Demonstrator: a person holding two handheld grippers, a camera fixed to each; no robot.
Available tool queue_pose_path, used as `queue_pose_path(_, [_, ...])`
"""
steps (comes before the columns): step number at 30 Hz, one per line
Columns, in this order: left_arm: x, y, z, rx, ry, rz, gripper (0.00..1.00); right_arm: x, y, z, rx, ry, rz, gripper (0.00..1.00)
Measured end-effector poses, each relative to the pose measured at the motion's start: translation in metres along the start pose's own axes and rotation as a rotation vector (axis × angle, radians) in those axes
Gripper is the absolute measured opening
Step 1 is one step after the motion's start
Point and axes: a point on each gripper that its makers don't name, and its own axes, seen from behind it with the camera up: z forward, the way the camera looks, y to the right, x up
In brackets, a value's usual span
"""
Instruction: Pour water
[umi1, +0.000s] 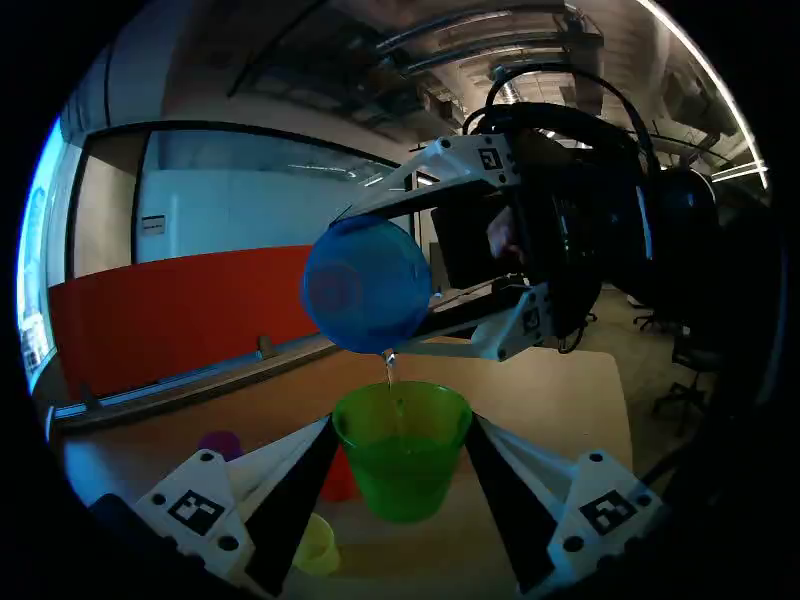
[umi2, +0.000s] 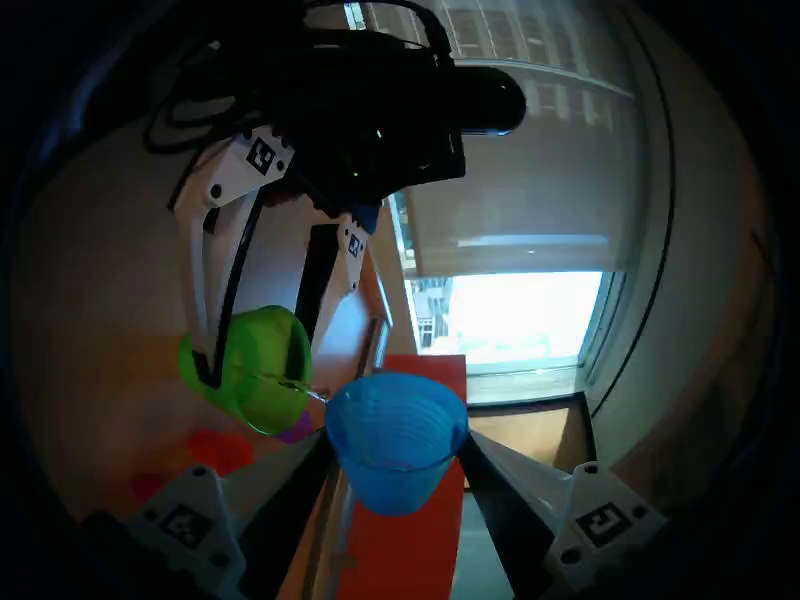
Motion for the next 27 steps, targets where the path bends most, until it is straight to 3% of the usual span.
queue_pose_path(27, [0.0044, 0.0018, 0.0035, -0.002, 0.001, 0.005, 0.87, 0.0060, 0.0005, -0.0068, -0.011, -0.019, -0.106, 0.89])
